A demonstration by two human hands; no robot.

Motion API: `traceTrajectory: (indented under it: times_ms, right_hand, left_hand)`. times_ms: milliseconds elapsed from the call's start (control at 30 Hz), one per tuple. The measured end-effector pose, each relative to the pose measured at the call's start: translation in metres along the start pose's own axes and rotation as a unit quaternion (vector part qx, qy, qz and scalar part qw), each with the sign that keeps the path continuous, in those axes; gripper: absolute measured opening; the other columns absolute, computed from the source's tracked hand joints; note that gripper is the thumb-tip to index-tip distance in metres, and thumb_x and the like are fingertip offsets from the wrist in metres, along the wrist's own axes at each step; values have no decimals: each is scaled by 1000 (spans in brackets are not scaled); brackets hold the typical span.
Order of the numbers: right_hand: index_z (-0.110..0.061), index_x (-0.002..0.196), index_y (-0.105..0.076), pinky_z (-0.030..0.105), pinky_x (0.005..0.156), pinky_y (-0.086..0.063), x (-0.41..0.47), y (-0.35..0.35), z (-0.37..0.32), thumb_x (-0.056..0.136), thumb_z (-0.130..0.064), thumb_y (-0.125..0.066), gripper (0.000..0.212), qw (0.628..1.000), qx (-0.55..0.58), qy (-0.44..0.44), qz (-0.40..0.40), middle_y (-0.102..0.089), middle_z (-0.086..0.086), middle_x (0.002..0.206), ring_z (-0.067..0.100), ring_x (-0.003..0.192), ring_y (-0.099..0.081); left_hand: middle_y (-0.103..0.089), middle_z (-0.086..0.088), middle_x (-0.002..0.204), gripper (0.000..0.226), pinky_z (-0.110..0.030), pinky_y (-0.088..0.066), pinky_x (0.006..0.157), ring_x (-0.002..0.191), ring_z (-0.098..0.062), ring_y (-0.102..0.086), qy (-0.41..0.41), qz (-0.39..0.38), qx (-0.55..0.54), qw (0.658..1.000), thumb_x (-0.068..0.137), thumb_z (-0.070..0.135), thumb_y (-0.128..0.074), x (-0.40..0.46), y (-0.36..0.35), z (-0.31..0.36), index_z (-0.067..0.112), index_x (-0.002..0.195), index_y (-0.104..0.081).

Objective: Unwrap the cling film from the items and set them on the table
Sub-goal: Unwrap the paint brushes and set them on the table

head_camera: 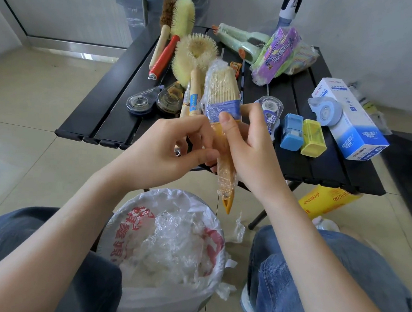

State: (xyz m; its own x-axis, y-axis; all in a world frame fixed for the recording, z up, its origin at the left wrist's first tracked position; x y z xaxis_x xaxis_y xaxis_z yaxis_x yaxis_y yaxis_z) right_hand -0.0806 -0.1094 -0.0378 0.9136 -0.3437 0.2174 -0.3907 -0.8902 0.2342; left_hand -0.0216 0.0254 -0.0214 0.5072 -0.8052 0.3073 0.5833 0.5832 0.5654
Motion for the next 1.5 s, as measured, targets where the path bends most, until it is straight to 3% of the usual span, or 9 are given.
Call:
traceTrajectory:
  times_ms: [100,367,600,767,900,1033,1133,1233,1500]
  right_hand:
    - [-13,106,-40,22,53,-50,1,1,1,99,-25,-49,16,1000,17,-5,6,-67,14,83,13,62,-66]
    - [-17,103,-36,52,67,-57,2,1,2,93,-29,-61,29,1000,24,-10,11,-68,19,86,23,70,-69]
    - [-21,110,-35,53,68,-56,3,7,-2,88,-25,-68,39,999,16,-8,38,-66,18,79,24,68,-68]
    - [-21,128,-46,48,76,-57,8,12,2,81,-32,-75,56,998,-20,-42,51,-59,-4,67,20,75,-68]
    - [-19,105,-64,46,71,-56,8,15,-1,84,-32,-72,26,998,-48,-23,44,-68,4,77,25,77,-67]
    - [-20,95,-65,44,76,-56,10,25,1,86,-28,-69,13,997,-38,-28,59,-68,11,82,24,80,-65]
    - [-28,85,-62,46,75,-55,8,25,3,89,-29,-66,6,998,-35,-26,50,-66,17,85,28,81,-64]
    - [-27,87,-62,48,77,-56,7,23,4,91,-30,-64,6,999,-16,-34,30,-66,17,84,28,80,-66]
    - [-13,113,-58,36,69,-61,8,21,3,97,-25,-55,21,992,75,-95,28,-65,-5,79,8,73,-66]
  left_hand:
    - [-66,7,80,18,-25,-43,55,62,-15,-56,22,33,10,999,86,29,-66,0,-1,-1,13,86,-59]
    - [-51,16,73,16,-16,-34,58,67,5,-47,13,70,167,983,76,46,-64,3,-8,1,31,76,-58]
    - [-47,21,72,22,-14,-32,56,67,6,-44,-6,84,198,977,75,44,-67,3,-8,7,32,81,-49]
    - [-59,13,73,26,-9,-22,58,73,-4,-36,-29,133,319,938,76,52,-64,1,-10,9,26,73,-64]
    - [-60,9,81,32,-9,-32,67,74,-6,-30,-61,72,228,969,78,51,-57,4,-11,5,21,74,-67]
    - [-65,3,97,26,-12,-37,75,84,-5,-52,-57,-14,71,996,86,36,-60,1,-7,4,10,78,-59]
    - [-69,2,98,26,-38,-53,77,85,-18,-66,9,-29,-60,998,88,31,-57,-4,-9,-1,6,84,-55]
    - [-65,-16,84,31,-61,-48,77,80,-39,-62,44,14,-130,990,88,33,-57,-4,-12,-2,2,87,-53]
    - [-48,10,61,34,-24,-47,59,58,-8,-47,119,152,-23,981,73,30,-79,2,-9,-6,23,88,-49]
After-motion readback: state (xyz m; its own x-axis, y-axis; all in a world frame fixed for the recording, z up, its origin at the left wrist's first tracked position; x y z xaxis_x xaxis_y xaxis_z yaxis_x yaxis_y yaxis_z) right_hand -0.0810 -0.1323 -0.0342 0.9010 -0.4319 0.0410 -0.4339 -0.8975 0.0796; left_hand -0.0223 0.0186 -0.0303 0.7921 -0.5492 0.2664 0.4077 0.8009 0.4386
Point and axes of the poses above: each hand's wrist, its own x-axis towards the middle knuckle, its own y-axis out of the back of the hand, z = x × y, the point moved 3 cm from there along x, towards the middle knuckle
